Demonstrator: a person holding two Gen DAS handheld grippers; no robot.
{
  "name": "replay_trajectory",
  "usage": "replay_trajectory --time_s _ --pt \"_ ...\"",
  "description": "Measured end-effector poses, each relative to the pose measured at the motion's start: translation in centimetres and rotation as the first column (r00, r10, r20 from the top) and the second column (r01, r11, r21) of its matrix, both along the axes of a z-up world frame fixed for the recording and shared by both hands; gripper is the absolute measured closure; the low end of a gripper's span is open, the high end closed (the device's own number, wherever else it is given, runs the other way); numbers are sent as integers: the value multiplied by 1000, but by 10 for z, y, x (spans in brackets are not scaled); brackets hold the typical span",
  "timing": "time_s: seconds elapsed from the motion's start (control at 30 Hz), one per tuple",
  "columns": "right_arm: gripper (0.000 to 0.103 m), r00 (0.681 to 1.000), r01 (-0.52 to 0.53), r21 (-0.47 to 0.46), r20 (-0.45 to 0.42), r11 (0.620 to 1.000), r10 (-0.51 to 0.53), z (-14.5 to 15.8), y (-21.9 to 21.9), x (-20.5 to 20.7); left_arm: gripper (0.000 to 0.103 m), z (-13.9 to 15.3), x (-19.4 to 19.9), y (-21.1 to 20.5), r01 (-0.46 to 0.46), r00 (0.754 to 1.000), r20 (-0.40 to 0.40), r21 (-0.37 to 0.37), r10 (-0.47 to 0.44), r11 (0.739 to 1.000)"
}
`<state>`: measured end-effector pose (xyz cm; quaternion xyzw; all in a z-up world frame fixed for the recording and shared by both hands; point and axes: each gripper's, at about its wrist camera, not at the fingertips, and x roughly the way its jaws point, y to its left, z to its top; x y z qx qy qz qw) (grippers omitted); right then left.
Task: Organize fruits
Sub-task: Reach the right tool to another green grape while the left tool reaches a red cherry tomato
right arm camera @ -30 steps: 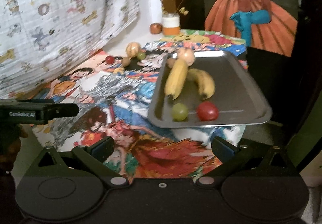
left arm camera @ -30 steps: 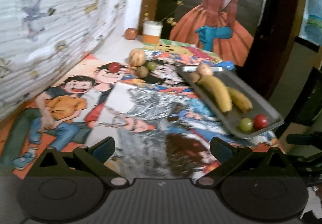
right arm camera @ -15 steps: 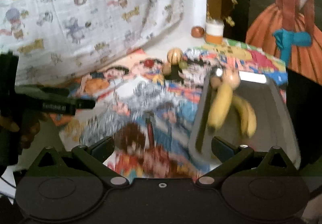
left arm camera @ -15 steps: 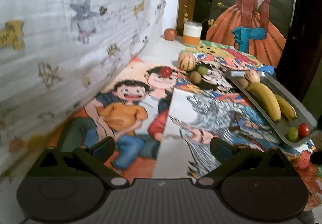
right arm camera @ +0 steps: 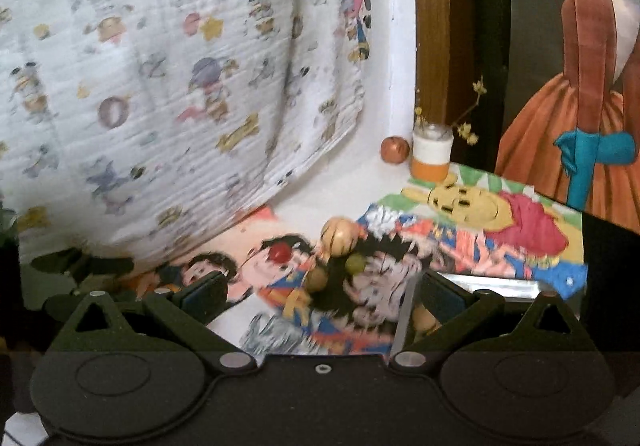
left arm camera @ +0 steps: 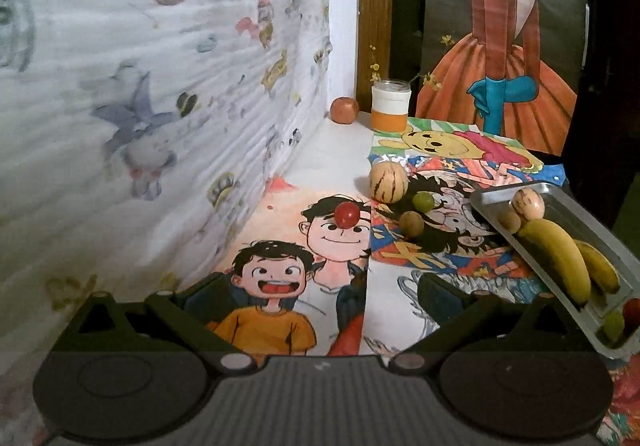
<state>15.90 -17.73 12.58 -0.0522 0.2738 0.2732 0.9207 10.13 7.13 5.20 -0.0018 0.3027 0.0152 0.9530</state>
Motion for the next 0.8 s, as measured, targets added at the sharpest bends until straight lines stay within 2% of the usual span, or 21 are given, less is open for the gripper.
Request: replay_trajectory --time_s 0.17,0.3,0.47,0.6,0.8 --pt "1 1000 0 -7 -20 1000 0 4 -1 28 0 1 19 1 3 1000 -31 -11 -3 1000" --pt "1 999 -14 -47 -38 999 12 10 -2 48 0 7 32 2 -9 998 -62 -14 8 1000" --pt "1 996 -89 -105 -14 990 88 21 -4 71 0 14 50 2 -10 996 -85 -18 8 1000" --pt "1 985 -172 -174 -12 970 172 18 -4 89 0 15 66 1 4 995 -97 -8 -4 1000" --pt "1 962 -266 -292 -26 919 270 -11 7 117 0 4 94 1 7 991 -132 10 -5 1000"
